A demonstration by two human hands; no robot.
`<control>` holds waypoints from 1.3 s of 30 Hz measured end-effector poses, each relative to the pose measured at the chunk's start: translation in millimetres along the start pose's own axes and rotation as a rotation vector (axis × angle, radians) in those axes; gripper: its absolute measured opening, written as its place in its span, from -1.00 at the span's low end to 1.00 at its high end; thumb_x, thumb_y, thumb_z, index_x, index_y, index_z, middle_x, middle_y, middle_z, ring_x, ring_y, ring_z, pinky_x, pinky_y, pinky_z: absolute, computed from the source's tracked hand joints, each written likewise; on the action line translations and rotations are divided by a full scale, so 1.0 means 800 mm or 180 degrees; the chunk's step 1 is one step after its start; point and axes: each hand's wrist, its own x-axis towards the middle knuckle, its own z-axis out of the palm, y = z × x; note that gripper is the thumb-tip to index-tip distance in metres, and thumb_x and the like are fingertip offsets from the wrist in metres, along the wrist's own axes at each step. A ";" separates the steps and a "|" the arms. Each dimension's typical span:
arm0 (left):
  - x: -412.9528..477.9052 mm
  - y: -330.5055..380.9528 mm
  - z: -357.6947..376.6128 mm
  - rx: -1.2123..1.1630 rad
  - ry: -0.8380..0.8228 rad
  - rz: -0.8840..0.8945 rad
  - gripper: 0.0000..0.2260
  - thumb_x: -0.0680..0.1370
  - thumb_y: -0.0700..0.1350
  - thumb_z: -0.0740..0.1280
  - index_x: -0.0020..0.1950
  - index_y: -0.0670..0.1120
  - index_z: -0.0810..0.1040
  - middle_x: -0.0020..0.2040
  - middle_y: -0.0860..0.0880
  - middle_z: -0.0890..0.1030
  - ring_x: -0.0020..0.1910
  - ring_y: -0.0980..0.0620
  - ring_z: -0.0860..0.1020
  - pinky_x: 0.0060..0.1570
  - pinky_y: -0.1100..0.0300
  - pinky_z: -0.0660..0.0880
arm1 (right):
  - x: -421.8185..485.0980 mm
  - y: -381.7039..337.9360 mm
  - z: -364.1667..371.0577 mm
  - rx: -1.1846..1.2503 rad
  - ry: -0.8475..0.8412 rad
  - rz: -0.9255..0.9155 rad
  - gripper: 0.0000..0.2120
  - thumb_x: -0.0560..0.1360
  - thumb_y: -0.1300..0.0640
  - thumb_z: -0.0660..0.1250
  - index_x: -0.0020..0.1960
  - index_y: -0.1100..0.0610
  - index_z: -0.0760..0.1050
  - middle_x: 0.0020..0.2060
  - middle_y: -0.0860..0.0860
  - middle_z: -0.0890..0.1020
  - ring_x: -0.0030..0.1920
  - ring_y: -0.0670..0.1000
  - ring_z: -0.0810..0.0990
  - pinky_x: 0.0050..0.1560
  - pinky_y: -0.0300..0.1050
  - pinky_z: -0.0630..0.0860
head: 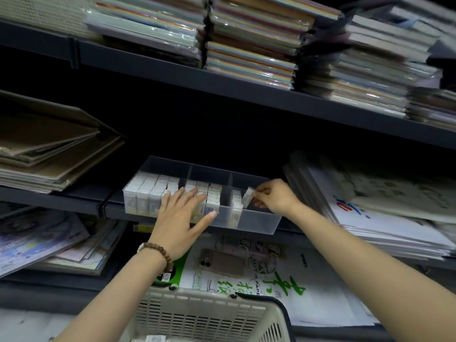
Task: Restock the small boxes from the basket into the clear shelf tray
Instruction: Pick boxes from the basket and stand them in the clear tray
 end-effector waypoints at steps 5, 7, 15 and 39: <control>0.000 -0.002 0.001 -0.0094 0.0068 -0.0020 -0.37 0.48 0.39 -0.09 0.44 0.11 0.25 0.48 0.10 0.20 0.50 0.11 0.00 0.45 0.15 -0.29 | 0.011 -0.003 0.021 0.0426 0.0045 0.0456 -0.71 0.50 0.23 0.37 0.16 0.36 0.51 -0.05 0.21 0.64 -0.18 0.06 0.65 -0.18 -0.17 0.62; 0.000 -0.001 0.001 -0.0103 0.0095 -0.0014 -0.36 0.46 0.37 -0.10 0.43 0.11 0.26 0.48 0.10 0.21 0.49 0.12 0.00 0.44 0.15 -0.29 | 0.012 -0.005 0.022 0.1021 -0.0029 0.0740 -0.69 0.46 0.23 0.41 0.16 0.35 0.52 -0.03 0.21 0.65 -0.27 0.00 0.63 -0.32 -0.25 0.62; -0.002 -0.002 0.002 -0.0095 0.0124 0.0051 -0.36 0.43 0.36 -0.11 0.43 0.12 0.25 0.48 0.11 0.21 0.49 0.13 0.00 0.41 0.21 -0.34 | 0.023 -0.003 0.027 0.0897 -0.0035 0.0973 -0.56 0.41 0.16 0.47 0.23 0.29 0.47 0.10 0.20 0.61 -0.16 0.07 0.63 -0.16 -0.13 0.64; -0.263 -0.138 0.172 -0.0578 -0.2796 -0.1646 -0.57 0.57 0.08 0.21 0.39 -0.05 0.36 0.39 -0.03 0.38 0.35 0.01 0.36 0.29 0.23 0.28 | -0.227 0.281 0.300 0.0743 -0.1990 0.1992 -0.94 0.52 0.19 0.33 -0.08 0.15 0.58 -0.27 0.01 0.57 -0.40 -0.15 0.54 -0.36 -0.25 0.43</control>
